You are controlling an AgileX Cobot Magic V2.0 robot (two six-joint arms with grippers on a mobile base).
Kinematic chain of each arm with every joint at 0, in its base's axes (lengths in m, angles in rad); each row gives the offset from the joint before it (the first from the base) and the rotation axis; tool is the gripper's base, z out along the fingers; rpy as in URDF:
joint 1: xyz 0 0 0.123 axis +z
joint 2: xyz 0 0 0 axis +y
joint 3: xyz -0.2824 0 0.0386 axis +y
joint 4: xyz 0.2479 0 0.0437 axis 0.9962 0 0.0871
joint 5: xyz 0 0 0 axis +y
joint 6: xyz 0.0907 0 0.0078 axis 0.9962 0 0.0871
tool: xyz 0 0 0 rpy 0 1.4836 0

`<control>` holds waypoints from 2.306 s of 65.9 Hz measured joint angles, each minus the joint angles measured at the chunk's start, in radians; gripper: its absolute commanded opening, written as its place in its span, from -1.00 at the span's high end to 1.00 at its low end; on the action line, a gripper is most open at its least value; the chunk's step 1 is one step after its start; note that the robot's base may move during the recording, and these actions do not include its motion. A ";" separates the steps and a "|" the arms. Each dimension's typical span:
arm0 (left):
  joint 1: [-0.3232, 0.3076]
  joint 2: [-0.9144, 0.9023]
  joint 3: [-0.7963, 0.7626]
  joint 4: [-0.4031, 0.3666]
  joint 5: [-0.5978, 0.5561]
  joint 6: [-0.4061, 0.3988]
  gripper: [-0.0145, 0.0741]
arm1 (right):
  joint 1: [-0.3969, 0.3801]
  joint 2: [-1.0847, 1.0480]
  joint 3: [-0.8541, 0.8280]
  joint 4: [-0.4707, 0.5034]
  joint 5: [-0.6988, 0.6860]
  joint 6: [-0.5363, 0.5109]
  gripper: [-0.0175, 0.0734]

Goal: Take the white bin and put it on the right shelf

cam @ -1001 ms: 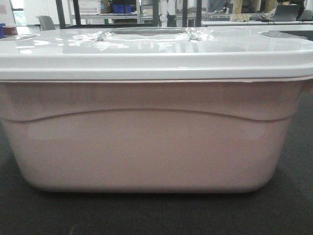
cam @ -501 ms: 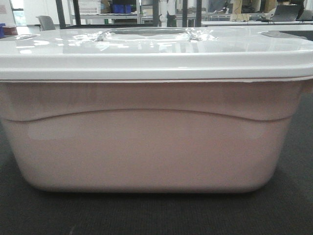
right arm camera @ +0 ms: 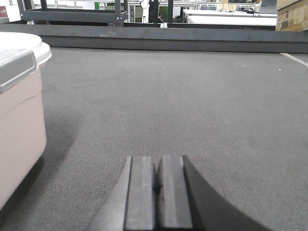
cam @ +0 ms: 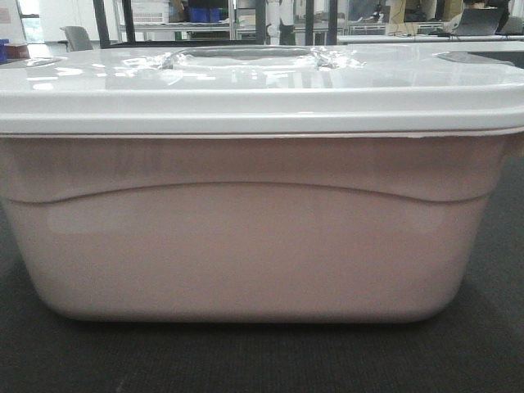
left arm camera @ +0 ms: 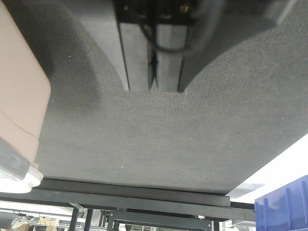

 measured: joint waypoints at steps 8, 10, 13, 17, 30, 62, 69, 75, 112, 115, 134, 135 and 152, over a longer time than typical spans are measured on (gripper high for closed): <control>0.000 0.000 0.000 -0.055 0.000 0.000 0.94 | 0.000 0.000 0.000 0.000 -0.015 0.000 0.47; 0.000 0.000 0.000 -0.060 0.000 0.000 0.94 | 0.000 0.000 0.000 0.000 -0.032 0.000 0.47; 0.000 0.000 0.000 -0.065 0.000 0.000 0.94 | 0.000 0.000 0.000 0.000 -0.065 0.000 0.47; 0.000 0.000 -0.016 -0.069 0.008 0.000 0.94 | 0.000 0.000 0.000 0.002 -0.128 0.011 0.47; 0.000 0.000 -0.146 0.016 0.026 0.000 0.94 | 0.000 0.000 -0.123 0.002 -0.105 0.053 0.47; 0.000 0.311 -0.563 0.172 0.358 0.002 0.94 | 0.000 0.368 -0.585 0.004 0.214 0.059 0.47; 0.000 0.457 -0.679 0.166 0.445 0.002 0.94 | 0.000 0.504 -0.716 0.004 0.351 0.059 0.47; 0.000 0.570 -0.785 0.153 0.524 0.002 0.94 | 0.000 0.628 -0.837 0.004 0.495 0.059 0.47; 0.000 1.058 -1.097 0.029 0.882 0.002 0.94 | 0.000 1.190 -1.135 0.004 1.048 0.059 0.47; 0.000 1.081 -1.097 0.028 0.882 0.002 0.94 | 0.000 1.223 -1.135 0.006 1.073 0.066 0.47; 0.000 1.197 -1.097 0.018 0.882 0.002 0.94 | 0.000 1.346 -1.137 0.020 1.119 0.078 0.47; 0.000 1.202 -1.097 0.018 0.882 0.002 0.94 | 0.000 1.348 -1.137 0.021 1.120 0.078 0.47; 0.000 1.230 -1.097 0.017 0.882 0.002 0.93 | 0.000 1.350 -1.188 0.041 1.108 0.085 0.47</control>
